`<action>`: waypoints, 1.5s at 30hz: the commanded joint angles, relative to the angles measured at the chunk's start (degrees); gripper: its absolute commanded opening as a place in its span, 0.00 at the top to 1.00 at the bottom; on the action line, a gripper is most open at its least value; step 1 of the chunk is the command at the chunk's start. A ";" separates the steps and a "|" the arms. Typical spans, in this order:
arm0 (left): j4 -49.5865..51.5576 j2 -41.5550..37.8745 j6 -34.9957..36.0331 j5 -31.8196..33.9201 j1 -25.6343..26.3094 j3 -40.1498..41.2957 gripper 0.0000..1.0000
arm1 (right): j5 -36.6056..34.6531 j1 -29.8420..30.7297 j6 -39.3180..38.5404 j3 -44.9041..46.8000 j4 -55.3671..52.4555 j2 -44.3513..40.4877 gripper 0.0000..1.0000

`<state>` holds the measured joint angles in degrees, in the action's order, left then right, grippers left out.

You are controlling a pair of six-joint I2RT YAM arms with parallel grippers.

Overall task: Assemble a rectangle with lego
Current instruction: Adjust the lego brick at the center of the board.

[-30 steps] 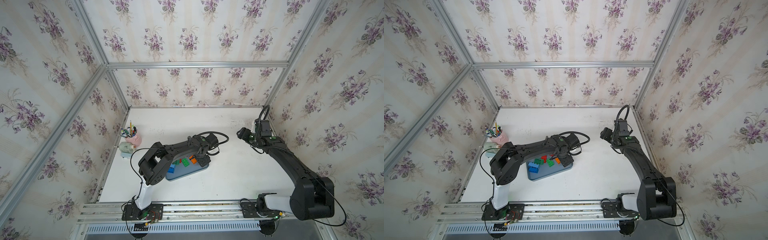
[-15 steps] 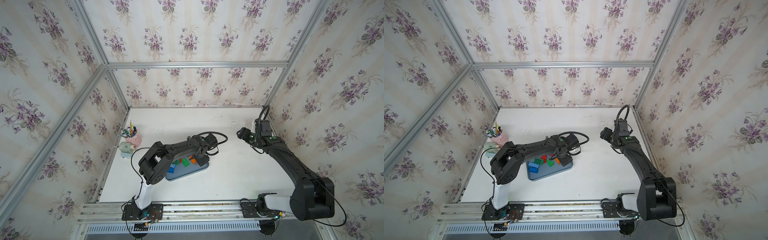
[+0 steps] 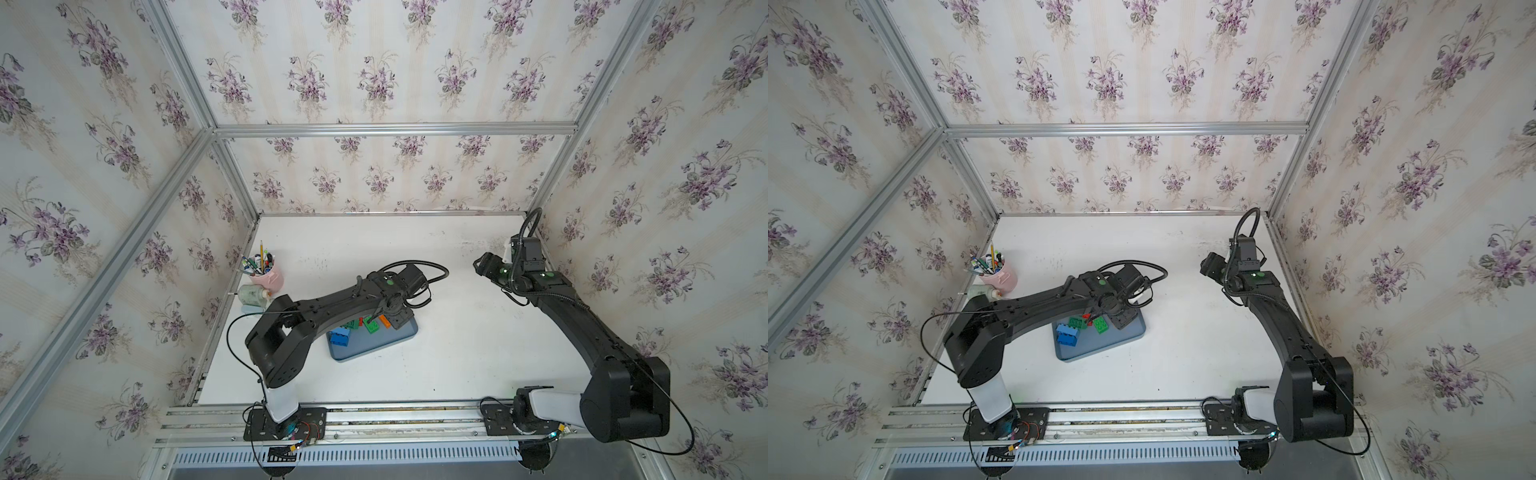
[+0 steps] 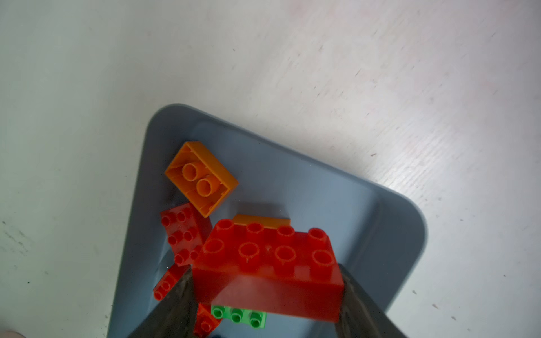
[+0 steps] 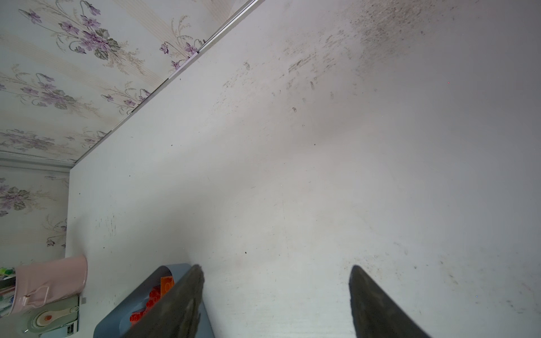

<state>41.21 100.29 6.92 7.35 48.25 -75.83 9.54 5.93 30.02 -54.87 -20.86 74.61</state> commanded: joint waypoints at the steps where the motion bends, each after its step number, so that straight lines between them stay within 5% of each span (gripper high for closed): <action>1: -7.46 -6.62 -1.41 1.62 0.00 3.53 0.38 | 5.02 -0.06 -0.14 -1.07 0.70 -0.28 0.21; 8: -20.70 -25.02 -2.77 0.42 -0.35 13.67 0.36 | 36.83 0.48 2.38 -2.04 8.94 3.12 0.20; 11: -23.23 -30.85 -0.95 -0.92 -1.04 16.31 0.38 | 43.33 2.62 4.76 -2.25 13.28 3.79 0.20; 20: -50.01 -45.55 7.67 -14.00 -4.60 37.72 0.36 | 39.19 13.71 -7.27 -12.41 0.22 6.25 0.20; 32: -44.44 -42.01 9.28 -16.66 -4.66 34.24 0.36 | 21.01 29.06 -18.25 -20.72 -14.67 9.22 0.23; 45: -44.64 -39.74 9.43 -15.12 -4.65 33.51 0.36 | 18.24 32.74 -20.00 -21.34 -14.63 7.79 0.25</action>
<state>-1.52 60.42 15.79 -8.47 43.70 -42.04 28.91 38.63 11.27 -76.03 -34.92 83.07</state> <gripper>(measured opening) 0.668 0.746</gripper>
